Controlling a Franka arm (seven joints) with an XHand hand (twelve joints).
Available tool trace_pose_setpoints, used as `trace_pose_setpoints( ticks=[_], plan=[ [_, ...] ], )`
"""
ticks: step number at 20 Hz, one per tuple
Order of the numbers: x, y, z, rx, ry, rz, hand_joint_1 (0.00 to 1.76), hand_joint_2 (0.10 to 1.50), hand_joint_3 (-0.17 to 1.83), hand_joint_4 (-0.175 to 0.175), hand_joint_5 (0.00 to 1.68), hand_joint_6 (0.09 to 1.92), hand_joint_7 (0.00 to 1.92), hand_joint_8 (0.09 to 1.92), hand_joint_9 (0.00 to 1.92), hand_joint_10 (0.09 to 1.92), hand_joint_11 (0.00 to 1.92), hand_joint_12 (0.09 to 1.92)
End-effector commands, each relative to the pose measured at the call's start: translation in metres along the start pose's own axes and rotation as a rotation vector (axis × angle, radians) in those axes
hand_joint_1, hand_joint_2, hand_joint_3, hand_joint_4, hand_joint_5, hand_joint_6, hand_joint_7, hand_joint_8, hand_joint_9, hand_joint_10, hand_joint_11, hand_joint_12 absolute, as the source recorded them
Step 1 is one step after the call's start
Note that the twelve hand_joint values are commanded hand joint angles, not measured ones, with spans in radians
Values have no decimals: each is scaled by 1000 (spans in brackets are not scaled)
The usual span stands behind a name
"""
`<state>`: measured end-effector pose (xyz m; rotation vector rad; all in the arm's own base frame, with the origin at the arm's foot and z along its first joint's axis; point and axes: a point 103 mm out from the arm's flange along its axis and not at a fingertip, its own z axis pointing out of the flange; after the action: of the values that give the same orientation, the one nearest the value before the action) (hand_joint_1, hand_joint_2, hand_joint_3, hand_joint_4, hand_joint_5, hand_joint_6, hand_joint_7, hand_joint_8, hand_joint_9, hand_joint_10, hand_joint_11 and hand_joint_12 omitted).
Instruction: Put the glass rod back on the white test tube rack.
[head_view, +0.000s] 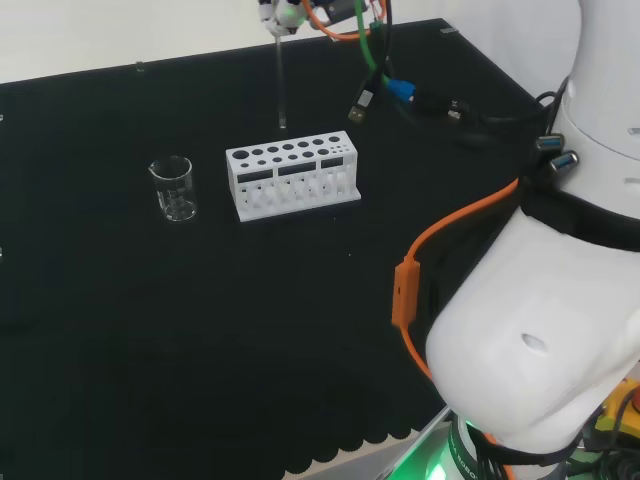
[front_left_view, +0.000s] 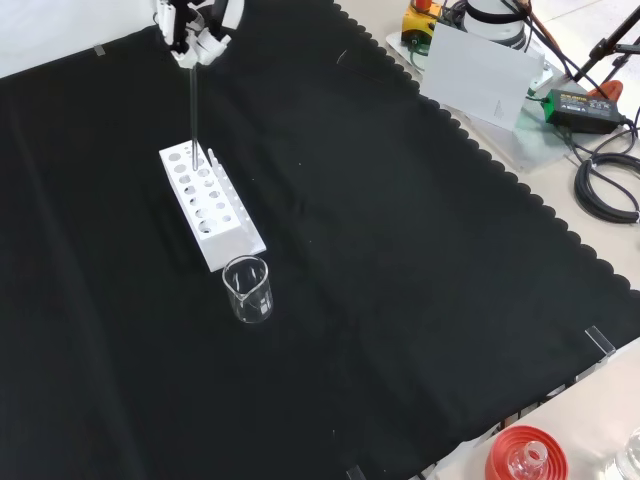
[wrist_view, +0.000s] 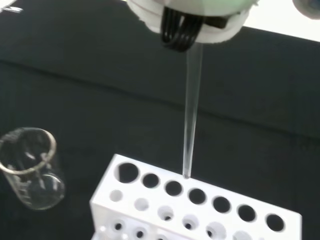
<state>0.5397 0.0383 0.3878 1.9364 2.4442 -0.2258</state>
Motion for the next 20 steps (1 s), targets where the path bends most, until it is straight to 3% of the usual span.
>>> trace_pose_setpoints(
  ticks=[1,20],
  plan=[
    [-59,-9,18,20,43,88,1322,733,542,-175,1162,567,1341,756,1835,264,1582,693],
    [-64,-14,12,4,45,105,1322,733,541,-175,1163,565,1341,755,1835,265,1582,693]
  ],
)
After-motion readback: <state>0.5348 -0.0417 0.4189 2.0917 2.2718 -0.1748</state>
